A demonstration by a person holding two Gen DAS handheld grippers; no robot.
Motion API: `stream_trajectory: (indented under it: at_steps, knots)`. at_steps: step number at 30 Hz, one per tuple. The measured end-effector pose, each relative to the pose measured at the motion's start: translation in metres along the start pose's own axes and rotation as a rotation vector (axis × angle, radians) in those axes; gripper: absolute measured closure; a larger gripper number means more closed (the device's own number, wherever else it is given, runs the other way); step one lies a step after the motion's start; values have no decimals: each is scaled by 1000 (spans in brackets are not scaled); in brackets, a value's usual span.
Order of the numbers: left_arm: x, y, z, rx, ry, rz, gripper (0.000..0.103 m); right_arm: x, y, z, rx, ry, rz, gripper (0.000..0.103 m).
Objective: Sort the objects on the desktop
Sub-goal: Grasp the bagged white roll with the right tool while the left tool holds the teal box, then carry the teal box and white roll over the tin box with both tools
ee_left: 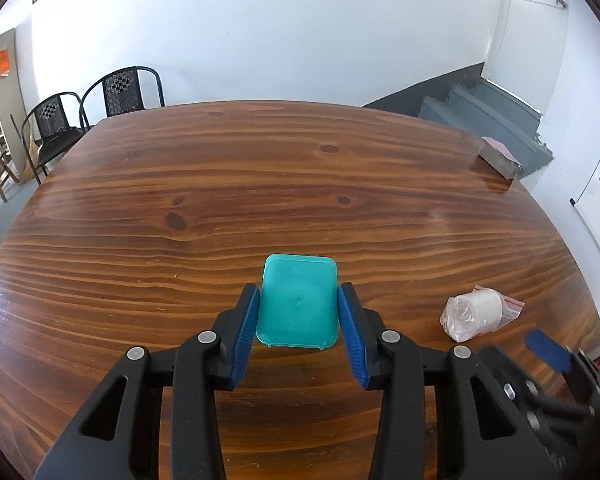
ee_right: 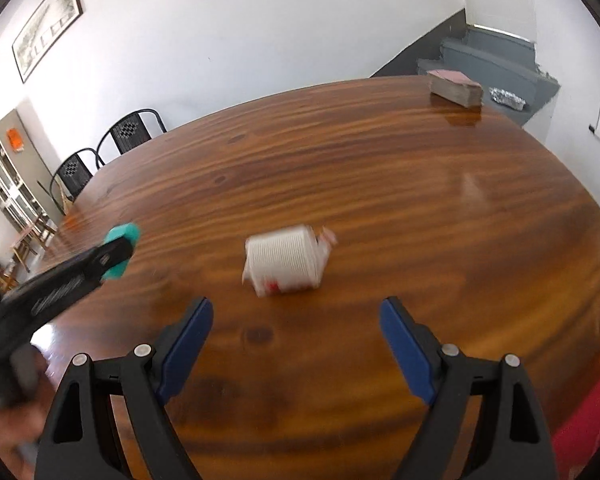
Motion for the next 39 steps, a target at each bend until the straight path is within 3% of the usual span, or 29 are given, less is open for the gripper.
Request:
stream_trajectory:
  at_steps: [4,6,7,8,10,17,28,34,39]
  knots:
    - [-5,0,-2,10,-5,-17,60,1,-18,9,26,-12,2,18]
    - [-8,-1,-3,15,-13,-20,60,3,-28,10,52,-6,3,28]
    - [-9,-2,-4,18,-16,-22,60,3,-33,10,70,-4,-3,45]
    - [-9,-3,-4,20,-17,-23,60,3,-35,9,70,2,-19,53]
    - [-11,-4,-4,26,-20,-24,60,4,-30,7,65,2,-25,57]
    - [-23,-2,-10,38,-38,-50,60,-10,13,-21,52,-59,2,58]
    - [-71,20,-20,24,-136,-139,60,-59,120,-67,-62,-171,9,58]
    - [-105,39,-31,15,-221,-208,60,-85,184,-87,-156,-177,-60,58]
    - [-129,60,-38,0,-284,-277,60,-119,230,-109,-235,-212,-189,58]
Point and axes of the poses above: each gripper's, at about its wrist camera, not at the fingertips, and y roughly against the way its jaws point, x to its left, z to its top, the point moved 3 cm from there along -y, roughly the way its jaws point
